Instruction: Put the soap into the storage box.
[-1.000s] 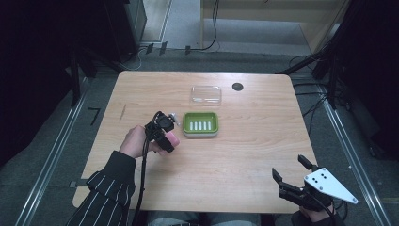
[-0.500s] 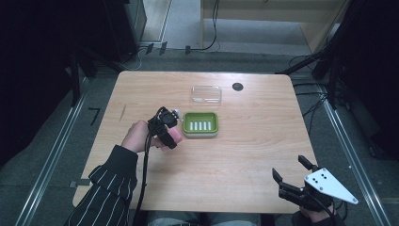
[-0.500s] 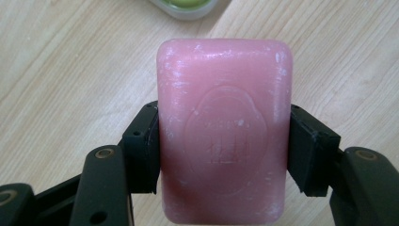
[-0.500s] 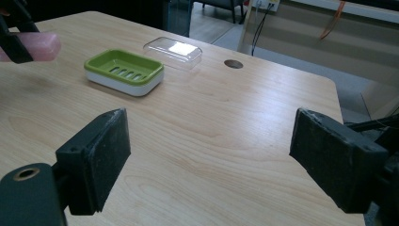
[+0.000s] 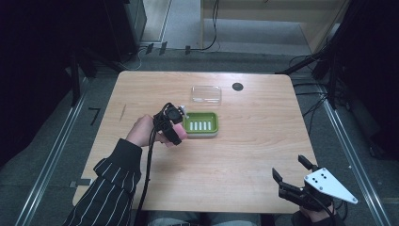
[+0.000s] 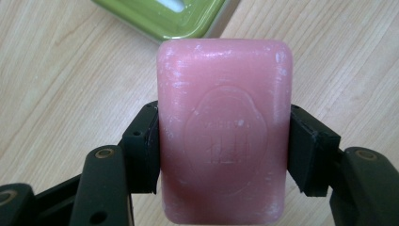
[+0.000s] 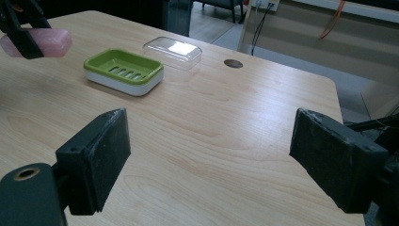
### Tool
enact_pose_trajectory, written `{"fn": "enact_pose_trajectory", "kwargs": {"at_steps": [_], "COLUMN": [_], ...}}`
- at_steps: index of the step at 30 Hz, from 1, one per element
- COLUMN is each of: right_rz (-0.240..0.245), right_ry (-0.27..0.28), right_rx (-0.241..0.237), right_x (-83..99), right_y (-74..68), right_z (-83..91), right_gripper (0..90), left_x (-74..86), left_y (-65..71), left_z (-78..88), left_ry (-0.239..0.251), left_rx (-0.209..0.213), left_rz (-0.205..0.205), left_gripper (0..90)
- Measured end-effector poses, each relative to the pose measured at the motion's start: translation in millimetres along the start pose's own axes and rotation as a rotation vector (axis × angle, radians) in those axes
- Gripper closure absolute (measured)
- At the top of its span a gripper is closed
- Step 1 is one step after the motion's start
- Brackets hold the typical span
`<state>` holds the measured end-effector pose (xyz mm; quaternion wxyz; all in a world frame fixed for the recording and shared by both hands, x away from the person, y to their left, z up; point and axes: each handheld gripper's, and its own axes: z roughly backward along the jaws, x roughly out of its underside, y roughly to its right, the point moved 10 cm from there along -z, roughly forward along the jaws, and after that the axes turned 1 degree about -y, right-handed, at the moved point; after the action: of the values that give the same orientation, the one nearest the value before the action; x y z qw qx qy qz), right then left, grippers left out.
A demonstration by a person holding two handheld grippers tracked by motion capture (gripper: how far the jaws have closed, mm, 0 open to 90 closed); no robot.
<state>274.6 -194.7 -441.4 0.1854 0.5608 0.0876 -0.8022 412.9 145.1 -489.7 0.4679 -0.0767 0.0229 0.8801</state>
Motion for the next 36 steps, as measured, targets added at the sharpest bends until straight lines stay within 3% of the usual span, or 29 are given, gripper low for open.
{"fn": "enact_pose_trajectory", "kwargs": {"at_steps": [12, 36], "right_rz": [-0.01, -0.008], "right_ry": [-0.005, -0.006], "right_rx": [0.008, 0.019], "right_x": [2.1, 2.9], "right_y": [3.2, 3.0], "right_z": [1.4, 6.3], "right_gripper": [12.9, 12.9], "left_x": [-17.7, -38.7], "left_y": [1.0, 0.5], "left_z": [1.9, 6.8], "left_ry": [0.02, 0.036], "left_rx": [0.013, 0.01], "left_rz": [-0.046, -0.111], "left_gripper": [38.6, 38.6]}}
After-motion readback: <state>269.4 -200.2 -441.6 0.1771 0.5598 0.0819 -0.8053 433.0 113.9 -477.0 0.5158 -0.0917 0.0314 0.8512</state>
